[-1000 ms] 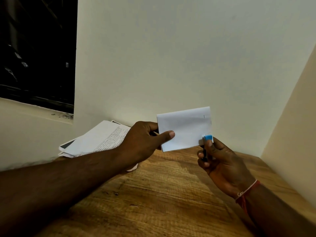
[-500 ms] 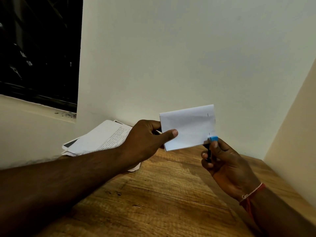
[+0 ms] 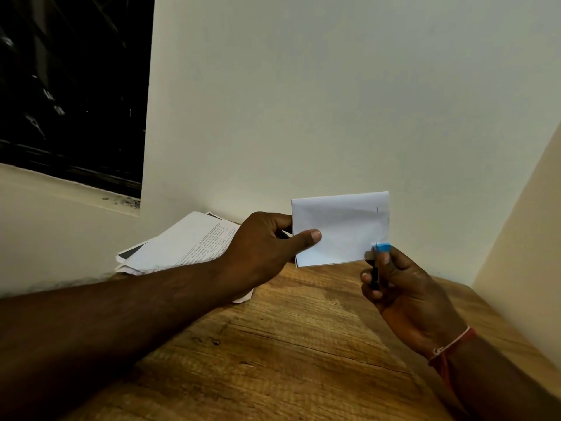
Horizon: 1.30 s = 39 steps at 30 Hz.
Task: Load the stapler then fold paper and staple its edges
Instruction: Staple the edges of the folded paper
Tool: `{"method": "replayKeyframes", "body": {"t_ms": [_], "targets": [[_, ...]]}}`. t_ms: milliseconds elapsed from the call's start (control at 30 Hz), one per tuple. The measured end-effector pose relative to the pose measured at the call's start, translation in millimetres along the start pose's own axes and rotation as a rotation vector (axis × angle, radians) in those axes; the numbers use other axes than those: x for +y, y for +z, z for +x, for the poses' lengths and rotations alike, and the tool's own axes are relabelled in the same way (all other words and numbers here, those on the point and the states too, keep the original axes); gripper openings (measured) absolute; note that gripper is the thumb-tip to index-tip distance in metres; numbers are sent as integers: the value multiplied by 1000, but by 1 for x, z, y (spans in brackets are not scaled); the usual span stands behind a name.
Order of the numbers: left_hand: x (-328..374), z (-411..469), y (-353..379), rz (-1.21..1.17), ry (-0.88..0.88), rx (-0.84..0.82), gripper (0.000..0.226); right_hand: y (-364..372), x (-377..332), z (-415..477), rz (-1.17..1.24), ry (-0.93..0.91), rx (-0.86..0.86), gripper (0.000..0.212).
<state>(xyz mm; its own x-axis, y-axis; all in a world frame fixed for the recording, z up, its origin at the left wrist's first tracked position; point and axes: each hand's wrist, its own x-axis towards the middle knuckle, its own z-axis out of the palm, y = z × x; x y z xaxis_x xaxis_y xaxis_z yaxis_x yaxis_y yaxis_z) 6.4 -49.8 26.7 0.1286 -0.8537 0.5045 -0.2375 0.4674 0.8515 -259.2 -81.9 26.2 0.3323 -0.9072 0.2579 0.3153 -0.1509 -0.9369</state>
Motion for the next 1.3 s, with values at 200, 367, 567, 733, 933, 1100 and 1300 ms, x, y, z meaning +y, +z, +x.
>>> {"method": "replayKeyframes", "body": {"t_ms": [200,367,567,733,933,1100,1300], "targets": [[2,-2,0,-30,-11,-6,26,-3,2,2,12,-15,6,27],[0,-2,1,-73,-19,10,26,-3,2,2,-2,-23,-37,59],[6,-3,0,-19,-13,-2,24,-3,1,1,-10,-3,-17,58],[4,-2,0,-26,-17,-9,24,-1,-2,-1,-27,-3,14,25],[-1,0,1,-56,-7,-3,26,3,-3,0,-71,-48,45,26],[-1,-1,3,-86,-4,-13,20,4,-4,2,-103,-101,66,52],[0,-1,3,-116,5,-44,21,7,-7,1,-114,-147,99,78]]}}
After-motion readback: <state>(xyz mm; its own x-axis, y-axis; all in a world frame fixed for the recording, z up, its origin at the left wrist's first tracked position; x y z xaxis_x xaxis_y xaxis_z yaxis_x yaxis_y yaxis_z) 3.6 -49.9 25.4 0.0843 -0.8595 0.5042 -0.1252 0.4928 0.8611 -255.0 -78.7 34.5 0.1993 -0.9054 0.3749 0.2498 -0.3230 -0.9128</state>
